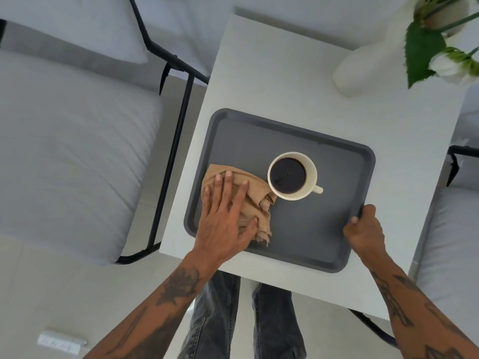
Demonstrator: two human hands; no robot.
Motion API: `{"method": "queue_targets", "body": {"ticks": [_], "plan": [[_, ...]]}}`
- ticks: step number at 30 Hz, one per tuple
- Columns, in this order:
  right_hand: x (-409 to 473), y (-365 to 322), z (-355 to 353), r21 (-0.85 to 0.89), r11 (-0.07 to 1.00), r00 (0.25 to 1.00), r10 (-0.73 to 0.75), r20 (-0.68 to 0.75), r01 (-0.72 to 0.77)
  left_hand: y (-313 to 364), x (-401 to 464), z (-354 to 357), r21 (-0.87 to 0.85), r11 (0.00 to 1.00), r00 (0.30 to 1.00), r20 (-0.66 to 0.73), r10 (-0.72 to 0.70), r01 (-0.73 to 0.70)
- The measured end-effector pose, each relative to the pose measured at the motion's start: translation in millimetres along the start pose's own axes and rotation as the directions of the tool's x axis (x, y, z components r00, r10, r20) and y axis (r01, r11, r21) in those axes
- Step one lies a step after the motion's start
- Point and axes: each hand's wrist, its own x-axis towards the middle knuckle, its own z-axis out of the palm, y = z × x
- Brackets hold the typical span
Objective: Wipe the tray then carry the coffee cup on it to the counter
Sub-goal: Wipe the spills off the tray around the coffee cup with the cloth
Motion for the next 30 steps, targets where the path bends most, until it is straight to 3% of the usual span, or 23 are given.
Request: {"method": "queue_targets", "body": {"ticks": [7,15,22,30], "plan": [[-2,0,-4,-0.006,1.0,1.0,-0.017,0.015,0.017,-14,3,1,0.056,0.998,0.999,-0.028,0.041,-0.039],[-2,-4,-5,-0.069,0.997,0.999,0.022,0.025,-0.02,23,-6,15,-0.039,0.998,0.992,-0.108,-0.062,0.058],[-4,-8,-8,-0.046,0.998,0.999,0.032,0.036,-0.03,70,-29,38,-0.028,0.993,0.991,-0.072,0.112,-0.114],[-2,-4,-11,0.029,1.0,0.997,-0.004,0.076,0.001,131,-37,43,-0.063,0.997,0.996,0.066,0.058,-0.054]]}}
